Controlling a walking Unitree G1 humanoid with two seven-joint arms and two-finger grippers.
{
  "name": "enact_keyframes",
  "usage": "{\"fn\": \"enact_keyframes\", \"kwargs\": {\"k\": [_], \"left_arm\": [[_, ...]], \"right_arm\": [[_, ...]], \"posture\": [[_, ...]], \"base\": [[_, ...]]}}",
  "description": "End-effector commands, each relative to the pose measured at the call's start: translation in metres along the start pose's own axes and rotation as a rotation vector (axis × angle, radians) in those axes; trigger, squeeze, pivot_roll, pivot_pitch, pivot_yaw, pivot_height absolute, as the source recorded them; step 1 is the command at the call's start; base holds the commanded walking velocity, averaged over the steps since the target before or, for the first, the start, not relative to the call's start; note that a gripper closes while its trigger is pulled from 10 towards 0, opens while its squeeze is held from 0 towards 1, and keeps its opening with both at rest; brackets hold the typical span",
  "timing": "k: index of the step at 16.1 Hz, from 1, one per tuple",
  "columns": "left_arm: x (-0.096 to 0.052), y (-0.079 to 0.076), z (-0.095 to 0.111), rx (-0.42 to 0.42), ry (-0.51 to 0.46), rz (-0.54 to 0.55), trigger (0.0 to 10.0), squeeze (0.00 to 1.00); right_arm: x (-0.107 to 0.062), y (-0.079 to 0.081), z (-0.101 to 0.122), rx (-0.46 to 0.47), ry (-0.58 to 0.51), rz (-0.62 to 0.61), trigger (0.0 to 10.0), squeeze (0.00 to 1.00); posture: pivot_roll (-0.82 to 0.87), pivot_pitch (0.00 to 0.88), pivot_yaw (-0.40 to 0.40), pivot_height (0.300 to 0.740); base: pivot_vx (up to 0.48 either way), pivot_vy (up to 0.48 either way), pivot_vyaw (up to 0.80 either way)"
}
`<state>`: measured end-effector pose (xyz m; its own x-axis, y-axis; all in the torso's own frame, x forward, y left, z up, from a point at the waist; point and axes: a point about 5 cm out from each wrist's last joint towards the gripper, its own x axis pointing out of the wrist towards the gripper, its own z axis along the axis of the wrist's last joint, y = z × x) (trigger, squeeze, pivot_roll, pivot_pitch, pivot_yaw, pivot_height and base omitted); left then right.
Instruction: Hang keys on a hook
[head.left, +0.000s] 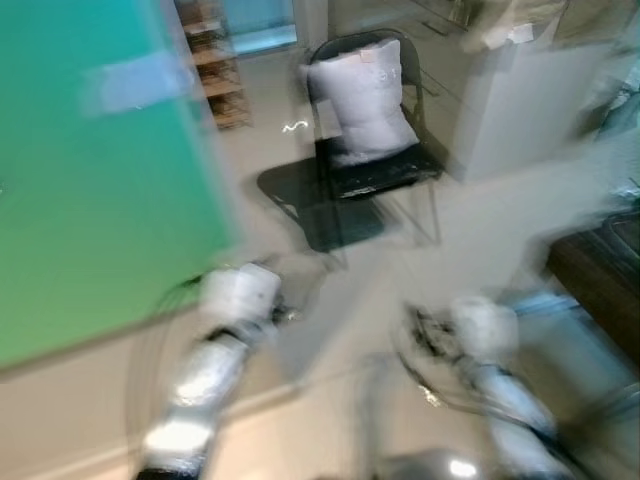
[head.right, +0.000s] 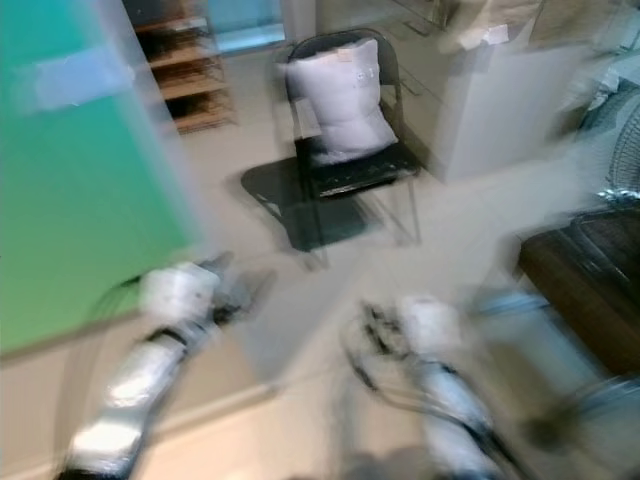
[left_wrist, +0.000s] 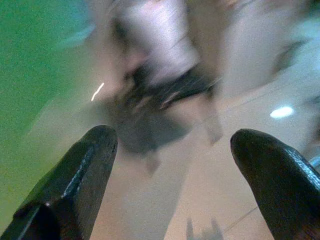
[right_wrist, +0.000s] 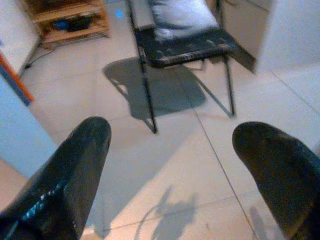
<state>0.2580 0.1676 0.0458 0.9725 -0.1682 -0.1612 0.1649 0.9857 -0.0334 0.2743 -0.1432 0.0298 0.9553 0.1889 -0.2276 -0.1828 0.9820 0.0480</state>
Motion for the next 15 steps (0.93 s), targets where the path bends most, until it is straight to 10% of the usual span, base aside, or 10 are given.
{"fn": "enact_keyframes", "kwargs": {"k": [1,8,12,15], "left_arm": [[0.003,0.002,-0.008,-0.025,0.037,0.040,10.0,0.00],[0.007,-0.011,-0.009,-0.015,0.020,0.007,10.0,0.00],[-0.048,0.011,-0.008,0.061,-0.039,0.026,10.0,0.00],[-0.068,0.008,-0.007,0.018,-0.041,0.054,10.0,0.00]], "right_arm": [[0.008,0.009,0.005,0.019,-0.009,0.040,10.0,0.00],[0.007,-0.002,0.003,-0.033,-0.032,0.017,10.0,0.00],[-0.034,-0.046,-0.001,-0.081,-0.066,-0.039,10.0,0.00],[-0.068,-0.038,-0.015,-0.064,-0.048,-0.030,10.0,0.00]], "posture": [[-0.17,0.000,0.085,0.740],[-0.19,0.000,0.082,0.740],[-0.15,0.000,0.042,0.740],[-0.14,0.000,0.063,0.740]], "base": [[0.000,0.000,0.00],[0.000,0.000,0.00],[0.000,0.000,0.00],[0.000,0.000,0.00]]}}
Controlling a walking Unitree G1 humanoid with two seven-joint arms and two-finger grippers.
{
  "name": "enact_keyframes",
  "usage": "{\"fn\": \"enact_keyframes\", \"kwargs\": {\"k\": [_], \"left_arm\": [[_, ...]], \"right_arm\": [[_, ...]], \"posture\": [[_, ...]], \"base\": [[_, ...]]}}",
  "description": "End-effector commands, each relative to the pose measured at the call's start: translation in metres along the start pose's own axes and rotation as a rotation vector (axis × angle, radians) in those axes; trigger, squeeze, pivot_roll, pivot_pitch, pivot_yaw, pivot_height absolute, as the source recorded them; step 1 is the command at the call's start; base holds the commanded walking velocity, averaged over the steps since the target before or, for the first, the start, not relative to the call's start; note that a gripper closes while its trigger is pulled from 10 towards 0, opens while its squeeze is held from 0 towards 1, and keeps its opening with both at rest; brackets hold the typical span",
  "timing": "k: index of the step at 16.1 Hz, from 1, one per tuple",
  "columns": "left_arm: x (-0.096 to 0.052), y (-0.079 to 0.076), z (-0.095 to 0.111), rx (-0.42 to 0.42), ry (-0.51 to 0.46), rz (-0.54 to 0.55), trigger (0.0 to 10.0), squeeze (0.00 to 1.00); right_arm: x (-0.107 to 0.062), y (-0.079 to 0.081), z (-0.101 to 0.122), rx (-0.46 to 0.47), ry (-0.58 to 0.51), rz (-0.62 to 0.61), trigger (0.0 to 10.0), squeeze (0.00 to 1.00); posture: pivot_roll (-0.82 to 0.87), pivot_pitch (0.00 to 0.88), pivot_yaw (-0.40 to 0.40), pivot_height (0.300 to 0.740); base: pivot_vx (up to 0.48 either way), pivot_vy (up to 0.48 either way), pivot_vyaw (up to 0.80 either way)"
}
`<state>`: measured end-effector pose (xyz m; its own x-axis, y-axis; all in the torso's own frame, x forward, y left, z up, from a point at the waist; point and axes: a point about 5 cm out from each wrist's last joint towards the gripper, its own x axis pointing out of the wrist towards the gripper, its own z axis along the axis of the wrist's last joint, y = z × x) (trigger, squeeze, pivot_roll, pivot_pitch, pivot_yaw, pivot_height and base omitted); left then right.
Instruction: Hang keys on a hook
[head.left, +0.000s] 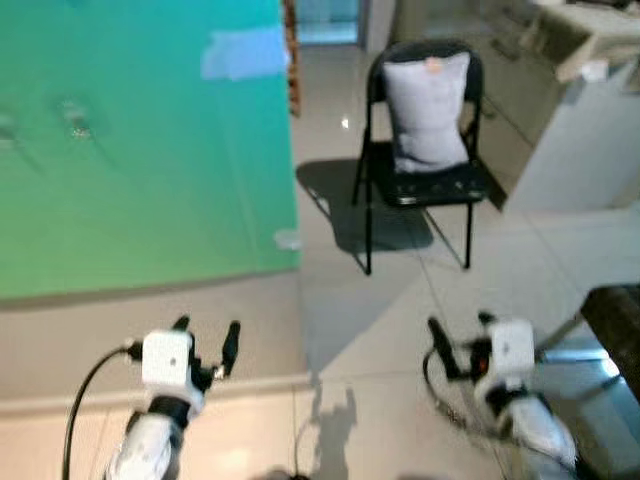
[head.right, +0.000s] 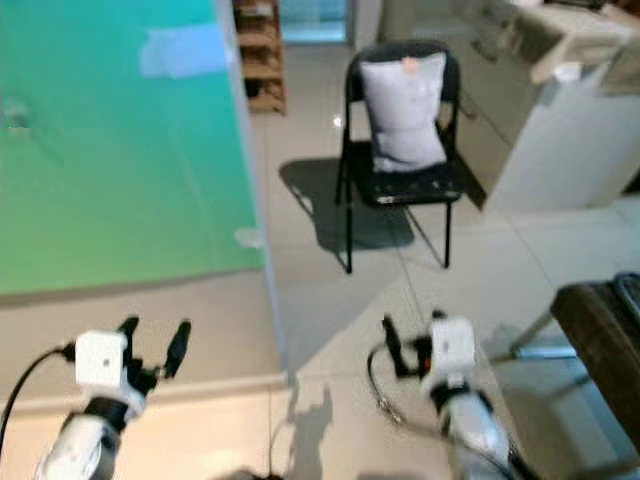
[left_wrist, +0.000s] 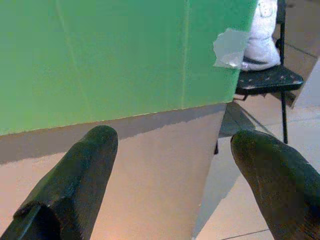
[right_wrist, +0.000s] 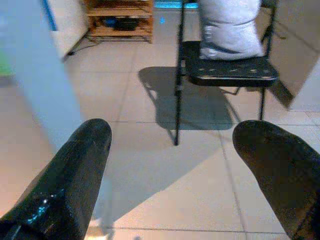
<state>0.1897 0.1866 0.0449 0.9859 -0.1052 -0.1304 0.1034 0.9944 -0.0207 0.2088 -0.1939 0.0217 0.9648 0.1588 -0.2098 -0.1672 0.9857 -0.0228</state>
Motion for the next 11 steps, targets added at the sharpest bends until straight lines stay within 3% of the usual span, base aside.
{"fn": "enact_keyframes", "kwargs": {"k": [1,3,7,11], "left_arm": [[0.001,0.000,0.008,-0.020,-0.042,0.017,10.0,0.00],[0.014,-0.007,0.010,0.007,-0.028,0.000,10.0,0.00],[0.028,-0.013,0.004,0.005,0.029,-0.028,10.0,0.00],[0.041,-0.016,0.010,0.024,0.026,-0.055,10.0,0.00]], "right_arm": [[0.004,0.005,0.004,-0.006,-0.012,0.040,10.0,0.00],[0.020,0.007,0.012,0.033,-0.033,0.009,10.0,0.00],[0.020,0.018,0.009,0.059,-0.024,-0.008,10.0,0.00],[0.029,0.011,0.005,0.064,0.001,-0.018,10.0,0.00]], "posture": [[-0.16,0.000,0.079,0.740],[-0.17,0.000,0.082,0.740],[-0.18,0.000,0.087,0.740],[-0.17,0.000,0.090,0.740]], "base": [[0.000,0.000,0.00],[0.000,0.000,0.00],[0.000,0.000,0.00],[0.000,0.000,0.00]]}}
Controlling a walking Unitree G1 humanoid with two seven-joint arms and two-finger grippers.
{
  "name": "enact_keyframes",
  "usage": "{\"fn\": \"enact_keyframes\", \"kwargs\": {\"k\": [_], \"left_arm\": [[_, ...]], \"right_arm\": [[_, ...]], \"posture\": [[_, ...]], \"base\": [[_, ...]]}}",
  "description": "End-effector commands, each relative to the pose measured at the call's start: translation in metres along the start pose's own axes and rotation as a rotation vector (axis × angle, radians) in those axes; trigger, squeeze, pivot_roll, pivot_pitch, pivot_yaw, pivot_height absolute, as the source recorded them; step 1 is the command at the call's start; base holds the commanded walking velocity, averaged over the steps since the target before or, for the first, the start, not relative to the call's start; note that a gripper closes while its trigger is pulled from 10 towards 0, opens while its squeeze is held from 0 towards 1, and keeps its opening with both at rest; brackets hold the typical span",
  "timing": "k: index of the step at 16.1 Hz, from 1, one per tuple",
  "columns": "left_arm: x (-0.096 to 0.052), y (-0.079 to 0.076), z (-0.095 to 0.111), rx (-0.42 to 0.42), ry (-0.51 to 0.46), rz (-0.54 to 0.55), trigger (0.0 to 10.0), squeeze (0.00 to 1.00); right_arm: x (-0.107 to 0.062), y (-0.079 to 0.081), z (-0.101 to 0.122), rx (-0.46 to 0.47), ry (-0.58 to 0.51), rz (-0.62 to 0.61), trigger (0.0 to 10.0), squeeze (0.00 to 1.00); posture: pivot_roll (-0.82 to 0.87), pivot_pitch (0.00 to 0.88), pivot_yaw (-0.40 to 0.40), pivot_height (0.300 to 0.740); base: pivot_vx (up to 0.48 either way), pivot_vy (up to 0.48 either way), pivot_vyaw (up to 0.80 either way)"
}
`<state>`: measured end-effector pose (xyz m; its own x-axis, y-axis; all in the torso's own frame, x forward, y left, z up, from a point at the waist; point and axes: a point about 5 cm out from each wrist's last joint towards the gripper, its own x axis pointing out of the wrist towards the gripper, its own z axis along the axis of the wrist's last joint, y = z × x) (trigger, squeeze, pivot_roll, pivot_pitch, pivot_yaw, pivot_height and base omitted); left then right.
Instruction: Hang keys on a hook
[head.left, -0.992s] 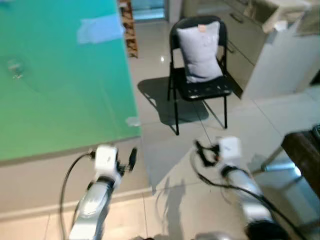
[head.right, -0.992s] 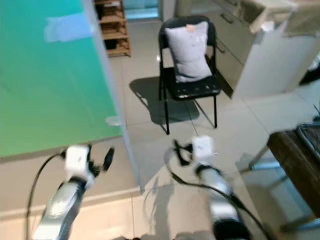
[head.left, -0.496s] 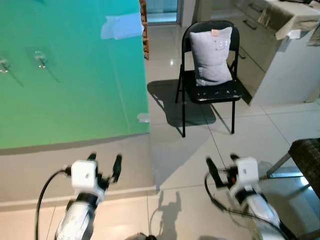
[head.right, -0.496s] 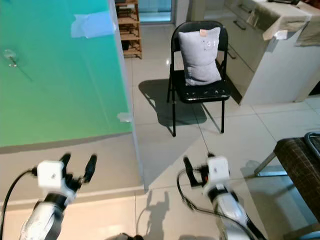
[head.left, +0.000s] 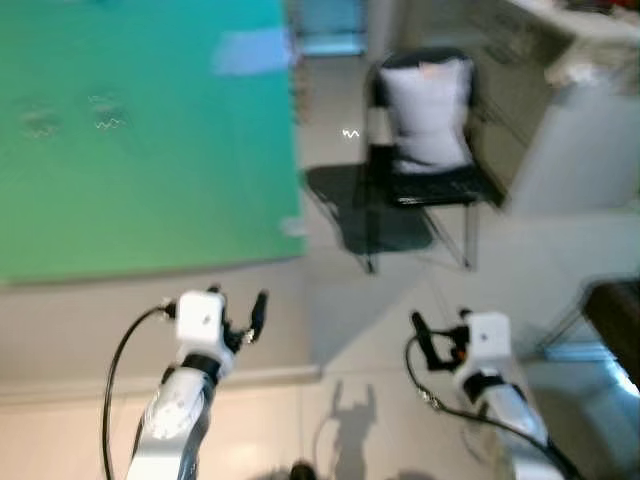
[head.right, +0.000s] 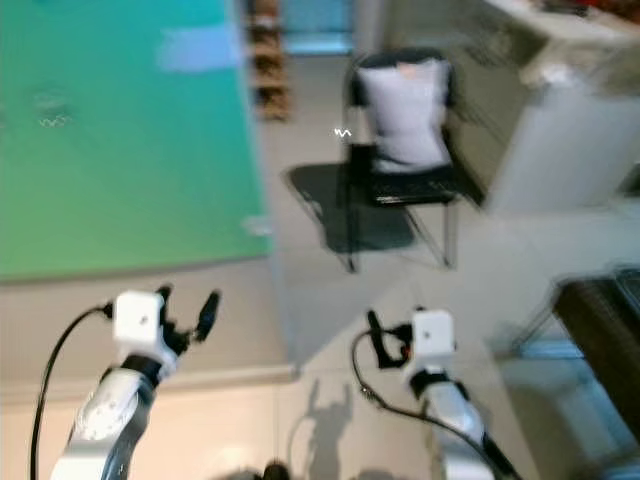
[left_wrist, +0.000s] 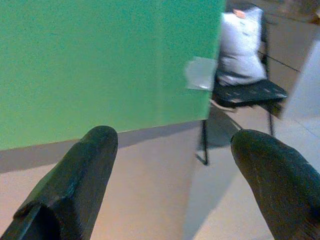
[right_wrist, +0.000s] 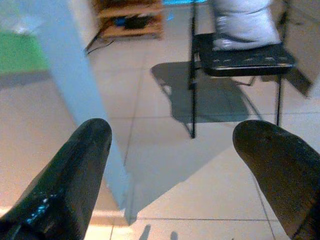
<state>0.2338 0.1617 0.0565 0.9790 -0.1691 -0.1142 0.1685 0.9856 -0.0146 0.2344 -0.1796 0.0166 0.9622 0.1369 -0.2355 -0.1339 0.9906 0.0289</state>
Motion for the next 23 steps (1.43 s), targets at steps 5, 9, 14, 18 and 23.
{"fn": "enact_keyframes", "kwargs": {"k": [5,9,14,18,23], "left_arm": [[-0.004,-0.006,-0.008,0.002,0.034,-0.015,10.0,0.00],[-0.001,-0.007,0.000,-0.012,0.001,-0.025,10.0,0.00],[0.006,-0.004,-0.002,-0.033,0.019,-0.024,10.0,0.00],[0.013,-0.005,-0.004,-0.036,0.023,-0.027,10.0,0.00],[0.013,-0.005,-0.005,-0.046,0.023,-0.006,10.0,0.00]], "right_arm": [[0.009,0.004,0.009,-0.025,-0.060,0.033,10.0,0.00],[0.011,0.010,0.013,-0.022,-0.091,0.032,10.0,0.00],[0.010,0.014,0.014,0.001,-0.097,0.031,10.0,0.00],[0.009,0.013,0.017,0.000,-0.106,0.029,10.0,0.00],[0.009,0.013,0.016,0.021,-0.086,0.037,10.0,0.00]], "posture": [[-0.17,0.000,0.082,0.740],[-0.17,0.000,0.086,0.740],[-0.18,0.000,0.093,0.740],[-0.18,0.000,0.091,0.740],[-0.18,0.000,0.085,0.740]], "base": [[0.000,0.000,0.00],[0.000,0.000,0.00],[0.000,0.273,0.00],[0.000,0.462,0.00],[0.000,0.472,0.00]]}}
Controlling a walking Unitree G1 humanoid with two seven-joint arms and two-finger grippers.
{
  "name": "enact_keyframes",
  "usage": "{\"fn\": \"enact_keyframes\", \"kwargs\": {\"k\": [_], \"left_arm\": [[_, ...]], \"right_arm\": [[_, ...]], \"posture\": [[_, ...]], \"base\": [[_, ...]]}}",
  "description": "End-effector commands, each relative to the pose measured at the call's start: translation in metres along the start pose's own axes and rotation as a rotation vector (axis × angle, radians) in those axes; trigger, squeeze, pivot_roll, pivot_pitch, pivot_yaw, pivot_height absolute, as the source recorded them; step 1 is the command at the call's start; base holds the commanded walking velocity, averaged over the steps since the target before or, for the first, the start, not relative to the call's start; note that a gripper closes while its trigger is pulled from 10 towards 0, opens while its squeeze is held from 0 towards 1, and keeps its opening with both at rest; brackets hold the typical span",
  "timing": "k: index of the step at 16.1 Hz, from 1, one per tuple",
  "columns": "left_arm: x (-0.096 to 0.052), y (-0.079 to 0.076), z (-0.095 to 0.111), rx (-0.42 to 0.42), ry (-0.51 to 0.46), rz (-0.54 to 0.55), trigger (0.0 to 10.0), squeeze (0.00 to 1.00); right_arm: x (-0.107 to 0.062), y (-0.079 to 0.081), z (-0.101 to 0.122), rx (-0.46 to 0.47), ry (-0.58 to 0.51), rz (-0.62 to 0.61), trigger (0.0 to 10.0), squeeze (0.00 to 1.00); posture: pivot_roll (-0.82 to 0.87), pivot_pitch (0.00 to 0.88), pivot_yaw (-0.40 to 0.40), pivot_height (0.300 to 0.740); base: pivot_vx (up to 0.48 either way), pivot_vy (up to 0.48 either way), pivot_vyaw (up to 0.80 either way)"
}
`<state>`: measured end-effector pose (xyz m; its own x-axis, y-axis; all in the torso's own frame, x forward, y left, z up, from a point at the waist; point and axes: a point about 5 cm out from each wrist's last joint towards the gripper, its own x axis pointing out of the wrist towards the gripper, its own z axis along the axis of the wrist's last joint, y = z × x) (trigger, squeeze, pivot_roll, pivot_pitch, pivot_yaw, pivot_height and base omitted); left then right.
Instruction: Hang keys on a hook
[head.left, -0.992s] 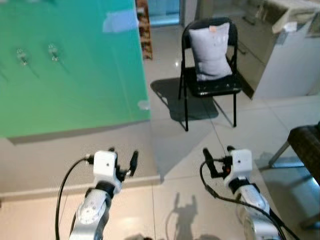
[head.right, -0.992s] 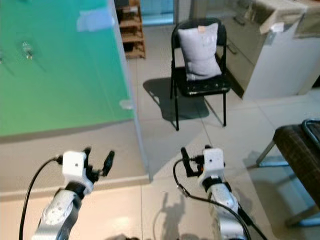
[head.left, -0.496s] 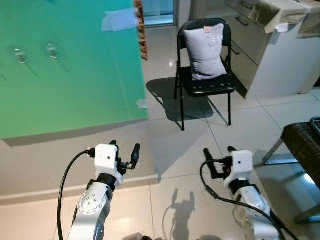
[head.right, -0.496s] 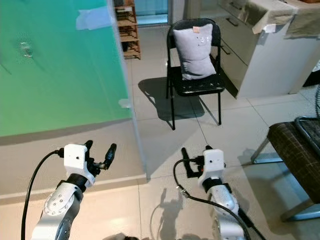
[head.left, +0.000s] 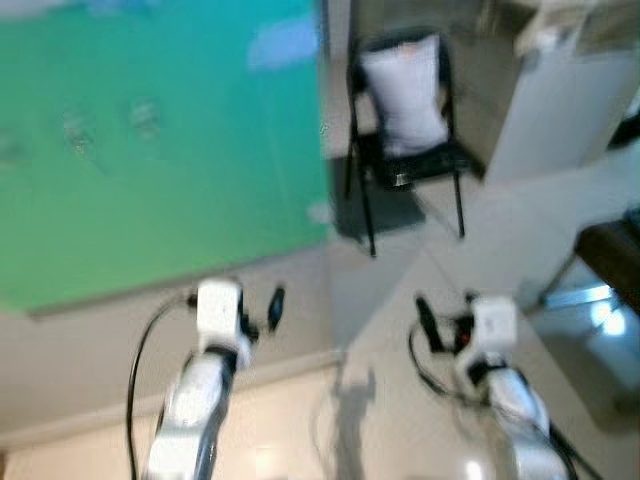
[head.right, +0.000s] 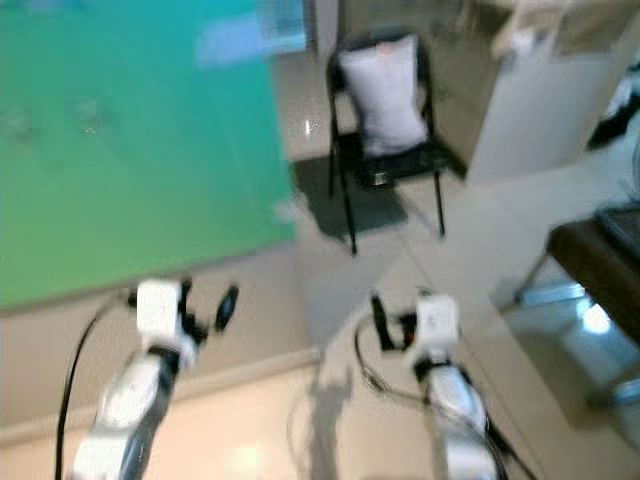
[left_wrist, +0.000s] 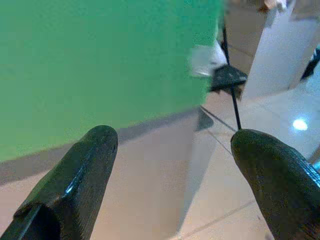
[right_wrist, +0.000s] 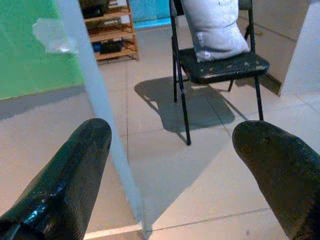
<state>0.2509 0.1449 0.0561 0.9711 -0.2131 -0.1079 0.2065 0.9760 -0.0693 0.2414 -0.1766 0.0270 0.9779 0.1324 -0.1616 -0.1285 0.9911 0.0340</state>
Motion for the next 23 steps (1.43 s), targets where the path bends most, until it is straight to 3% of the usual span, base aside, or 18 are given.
{"fn": "enact_keyframes", "kwargs": {"k": [1,5,9,23], "left_arm": [[-0.007,0.009,-0.007,0.008,0.024,0.043,10.0,0.00],[-0.015,0.008,-0.009,0.028,0.018,0.072,10.0,0.00],[-0.030,0.020,-0.012,0.049,0.015,0.142,10.0,0.00],[-0.021,0.019,-0.014,0.063,0.042,0.123,10.0,0.00]], "right_arm": [[0.005,0.011,0.003,0.026,-0.003,0.041,10.0,0.00],[0.011,0.008,0.003,0.020,0.008,0.035,10.0,0.00],[0.023,-0.001,0.007,-0.009,0.014,0.044,10.0,0.00],[0.030,0.015,-0.002,-0.005,0.048,0.154,10.0,0.00]], "posture": [[-0.18,0.000,0.084,0.740],[-0.17,0.000,0.075,0.740],[-0.13,0.000,0.058,0.740],[-0.11,0.000,0.059,0.740]], "base": [[0.000,0.472,0.00],[0.000,0.469,0.00],[0.000,0.461,0.00],[0.000,0.463,0.71]]}}
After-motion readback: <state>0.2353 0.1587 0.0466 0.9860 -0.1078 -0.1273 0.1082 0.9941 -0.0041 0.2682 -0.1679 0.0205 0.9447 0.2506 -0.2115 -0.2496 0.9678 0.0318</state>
